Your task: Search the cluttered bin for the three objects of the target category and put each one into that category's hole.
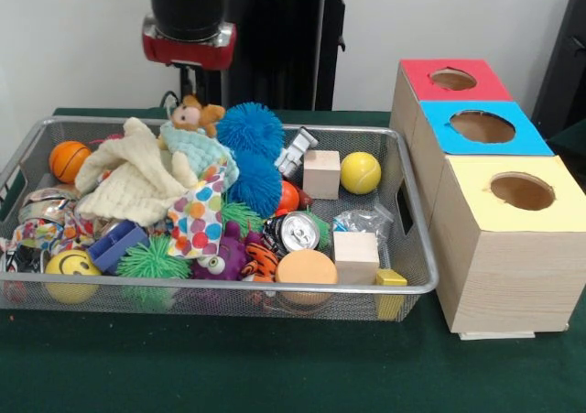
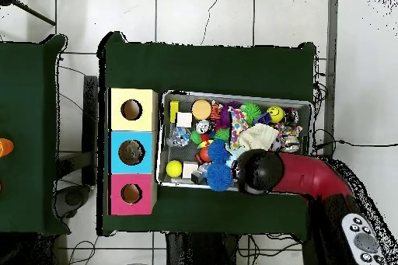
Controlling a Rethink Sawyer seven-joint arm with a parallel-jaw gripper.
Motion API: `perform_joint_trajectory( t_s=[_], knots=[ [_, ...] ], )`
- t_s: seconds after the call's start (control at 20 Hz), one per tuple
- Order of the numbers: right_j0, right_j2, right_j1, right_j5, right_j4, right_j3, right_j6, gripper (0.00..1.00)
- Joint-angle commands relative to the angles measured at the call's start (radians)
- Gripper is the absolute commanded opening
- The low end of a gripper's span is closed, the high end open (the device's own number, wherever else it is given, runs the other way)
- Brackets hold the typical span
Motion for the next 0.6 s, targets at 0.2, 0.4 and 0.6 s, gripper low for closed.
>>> perform_joint_trajectory(
  t_s=[0.2, 0.4, 0.6],
  knots=[
    [-0.110, 0.191, 0.052, 0.086, -0.158, -0.130, -0.390, 0.00],
    [-0.116, 0.201, 0.058, 0.075, -0.185, -0.126, -0.362, 0.00],
    [-0.118, 0.211, 0.069, 0.060, -0.209, -0.123, -0.339, 0.00]
  ],
)
